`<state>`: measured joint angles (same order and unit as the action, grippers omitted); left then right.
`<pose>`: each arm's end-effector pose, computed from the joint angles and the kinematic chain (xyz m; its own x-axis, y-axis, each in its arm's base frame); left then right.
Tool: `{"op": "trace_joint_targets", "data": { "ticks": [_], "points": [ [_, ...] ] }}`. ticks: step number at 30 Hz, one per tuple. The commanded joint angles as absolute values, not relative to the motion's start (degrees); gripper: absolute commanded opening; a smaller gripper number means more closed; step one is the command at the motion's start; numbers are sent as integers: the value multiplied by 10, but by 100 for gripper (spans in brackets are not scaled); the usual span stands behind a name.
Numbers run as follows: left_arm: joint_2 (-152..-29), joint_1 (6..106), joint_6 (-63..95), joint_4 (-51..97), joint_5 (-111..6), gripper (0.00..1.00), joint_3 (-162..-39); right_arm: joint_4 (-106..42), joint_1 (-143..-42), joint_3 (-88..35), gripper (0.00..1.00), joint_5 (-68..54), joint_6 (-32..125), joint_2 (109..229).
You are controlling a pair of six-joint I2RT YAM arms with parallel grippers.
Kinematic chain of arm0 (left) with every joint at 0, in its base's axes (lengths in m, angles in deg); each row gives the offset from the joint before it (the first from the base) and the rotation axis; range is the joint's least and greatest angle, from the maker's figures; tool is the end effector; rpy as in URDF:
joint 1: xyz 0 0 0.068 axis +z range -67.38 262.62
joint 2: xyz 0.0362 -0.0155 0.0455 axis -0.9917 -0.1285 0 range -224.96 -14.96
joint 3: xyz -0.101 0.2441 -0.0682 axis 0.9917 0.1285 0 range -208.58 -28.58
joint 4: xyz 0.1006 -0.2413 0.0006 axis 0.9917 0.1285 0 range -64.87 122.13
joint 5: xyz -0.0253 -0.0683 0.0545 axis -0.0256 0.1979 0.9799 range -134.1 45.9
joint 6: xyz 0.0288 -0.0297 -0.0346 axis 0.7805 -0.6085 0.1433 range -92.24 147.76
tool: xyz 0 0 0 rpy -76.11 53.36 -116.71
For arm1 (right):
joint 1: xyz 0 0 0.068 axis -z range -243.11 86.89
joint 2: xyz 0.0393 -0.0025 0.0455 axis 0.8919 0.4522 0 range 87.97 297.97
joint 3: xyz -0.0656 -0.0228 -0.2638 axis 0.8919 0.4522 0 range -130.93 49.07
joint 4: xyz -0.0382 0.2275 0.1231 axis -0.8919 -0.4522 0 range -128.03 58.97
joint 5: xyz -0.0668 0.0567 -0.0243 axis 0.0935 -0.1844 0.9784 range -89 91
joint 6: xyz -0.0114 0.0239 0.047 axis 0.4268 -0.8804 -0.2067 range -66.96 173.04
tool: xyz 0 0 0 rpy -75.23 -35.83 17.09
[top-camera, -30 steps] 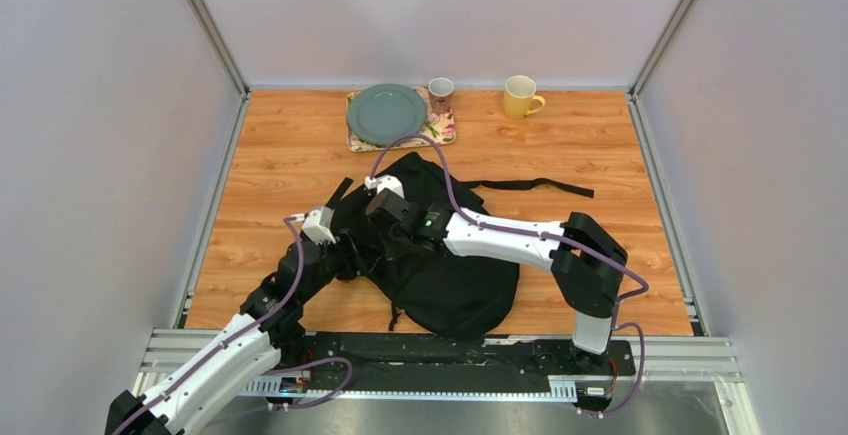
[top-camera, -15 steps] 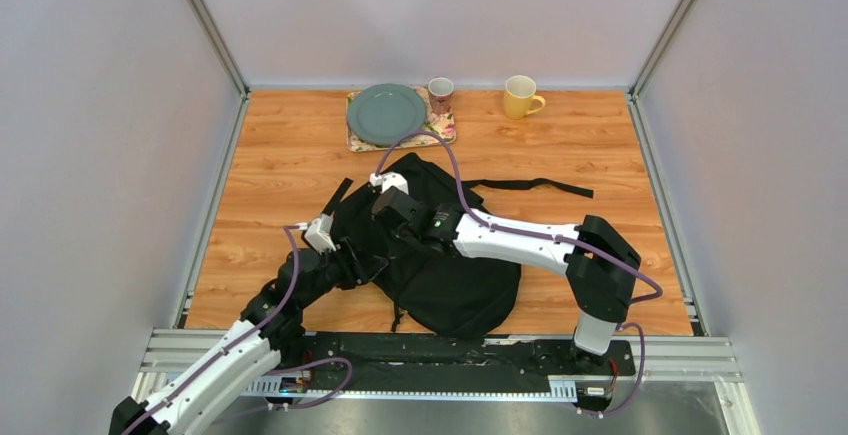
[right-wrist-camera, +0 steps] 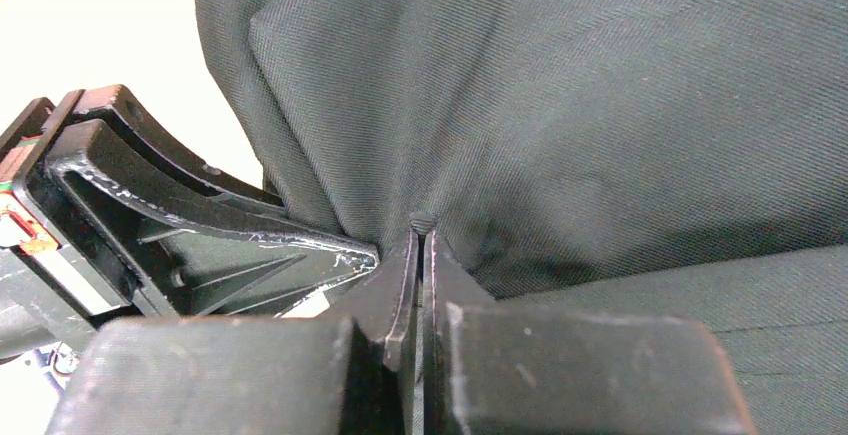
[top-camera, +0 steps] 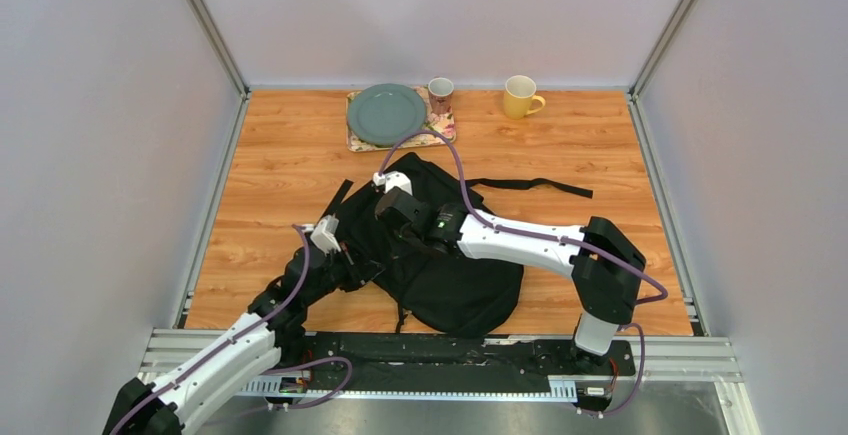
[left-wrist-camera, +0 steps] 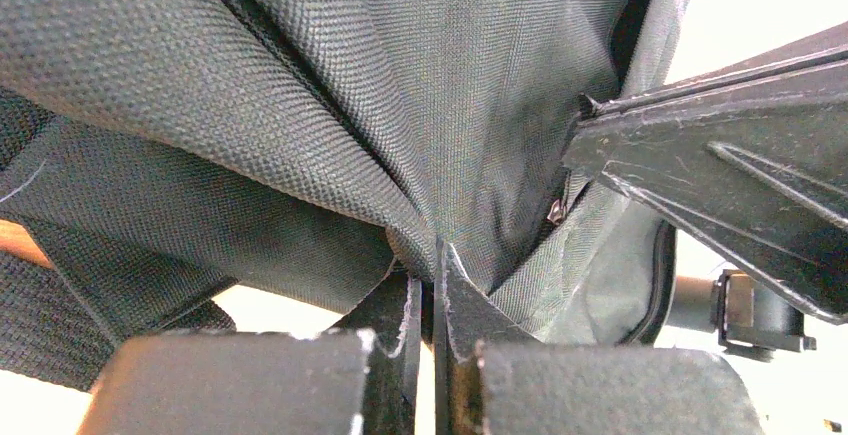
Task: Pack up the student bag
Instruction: Zip the student bag at the center of the board.
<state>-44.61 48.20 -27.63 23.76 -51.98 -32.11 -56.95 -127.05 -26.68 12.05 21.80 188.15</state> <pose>0.1096 -0.0810 0.1443 -0.7415 -0.4803 -0.4685 0.0920 0.6189 -0.7800 0.1749 0.3420 0.2426 -0.7186 -0.3107 -0.6221 -0.5324 0.8214 0.2048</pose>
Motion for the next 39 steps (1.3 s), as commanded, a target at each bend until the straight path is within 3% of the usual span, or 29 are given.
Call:
{"op": "trace_joint_targets", "data": {
  "ticks": [1, 11, 31, 37, 38, 39],
  "points": [
    [-468, 480, -224, 234, -528, 0, -357, -556, -1266, -264, 0, 154, 225, 1847],
    [-540, 490, -20, 415, -486, 0, -511, -556, -1210, -259, 0, 146, 234, 1836],
    [-571, 623, 81, 448, -674, 0, -555, -545, -1147, -239, 0, 133, 248, 1823],
    [-622, 651, 83, 443, -712, 1, -590, -515, -1148, -211, 0, 78, 229, 1810],
    [-640, 654, 76, 440, -707, 7, -602, -507, -1148, -205, 0, 63, 225, 1809],
    [-644, 656, 69, 436, -713, 24, -607, -503, -1150, -195, 0, 59, 216, 1805]
  ]
}}
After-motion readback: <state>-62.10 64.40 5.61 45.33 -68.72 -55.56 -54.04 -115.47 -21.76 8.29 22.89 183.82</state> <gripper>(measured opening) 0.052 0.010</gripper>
